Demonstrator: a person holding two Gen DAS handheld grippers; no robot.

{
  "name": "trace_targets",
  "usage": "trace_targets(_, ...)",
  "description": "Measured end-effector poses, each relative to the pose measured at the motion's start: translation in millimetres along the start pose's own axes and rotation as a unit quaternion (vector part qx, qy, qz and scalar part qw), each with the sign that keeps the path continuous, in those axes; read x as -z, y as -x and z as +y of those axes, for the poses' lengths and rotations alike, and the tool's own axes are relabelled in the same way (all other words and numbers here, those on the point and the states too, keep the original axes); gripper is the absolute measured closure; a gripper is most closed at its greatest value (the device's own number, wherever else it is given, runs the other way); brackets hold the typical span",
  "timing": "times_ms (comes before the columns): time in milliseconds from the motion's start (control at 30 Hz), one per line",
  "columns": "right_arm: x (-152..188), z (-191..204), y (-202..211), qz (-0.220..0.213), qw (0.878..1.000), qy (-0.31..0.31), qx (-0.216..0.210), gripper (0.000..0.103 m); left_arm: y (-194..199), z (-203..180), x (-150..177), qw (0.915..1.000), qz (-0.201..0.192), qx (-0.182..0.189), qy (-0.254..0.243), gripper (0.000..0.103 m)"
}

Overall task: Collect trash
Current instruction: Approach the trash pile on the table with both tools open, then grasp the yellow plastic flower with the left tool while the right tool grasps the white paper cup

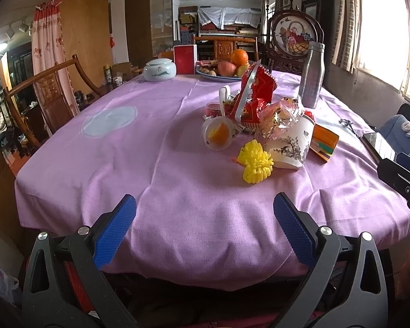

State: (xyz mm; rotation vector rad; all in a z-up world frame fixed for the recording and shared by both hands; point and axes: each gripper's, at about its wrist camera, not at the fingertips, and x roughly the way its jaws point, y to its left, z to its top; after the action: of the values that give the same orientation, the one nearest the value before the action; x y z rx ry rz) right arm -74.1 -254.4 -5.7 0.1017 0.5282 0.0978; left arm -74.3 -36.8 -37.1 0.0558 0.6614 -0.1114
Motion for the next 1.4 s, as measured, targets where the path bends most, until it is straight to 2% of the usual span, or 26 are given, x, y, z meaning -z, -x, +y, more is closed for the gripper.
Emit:
trace_targets(567,-1,-14,-2,-0.006,1.000,-0.017,0.005,0.006,-15,4,-2,0.9996,0.023,0.016,0.009,0.007)
trace_targets(733,-3,-26,-1,-0.013,0.999,-0.030,0.014,0.006,-35,-4,-10,0.9981,0.040,0.046,-0.001,0.007)
trace_targets(933,-5,-42,-12,-0.002,0.999,-0.050,0.013,0.006,-70,-27,-25,0.9964,0.052,0.057,-0.036,0.007)
trace_targets(1033,-6,-45,-23,0.010,0.998,-0.059,-0.004,0.006,-90,-35,-35,0.9945,0.059,0.074,-0.044,0.017)
trace_targets(1133,-7,-40,-38,0.025,0.998,-0.055,-0.014,0.006,-106,-40,-40,0.9931,0.065,0.086,-0.048,0.035)
trace_targets(1200,-8,-35,-49,0.036,0.998,-0.052,-0.021,0.006,-115,-40,-43,0.9911,0.074,0.099,-0.050,0.061)
trace_targets(1300,-10,-24,-69,0.056,0.997,-0.044,-0.035,0.011,-113,-34,-44,0.9908,0.061,0.112,-0.045,0.067)
trace_targets(1400,-17,-14,-85,0.071,0.995,-0.038,-0.049,0.016,-104,-14,-49,0.9953,0.029,0.080,-0.046,0.068)
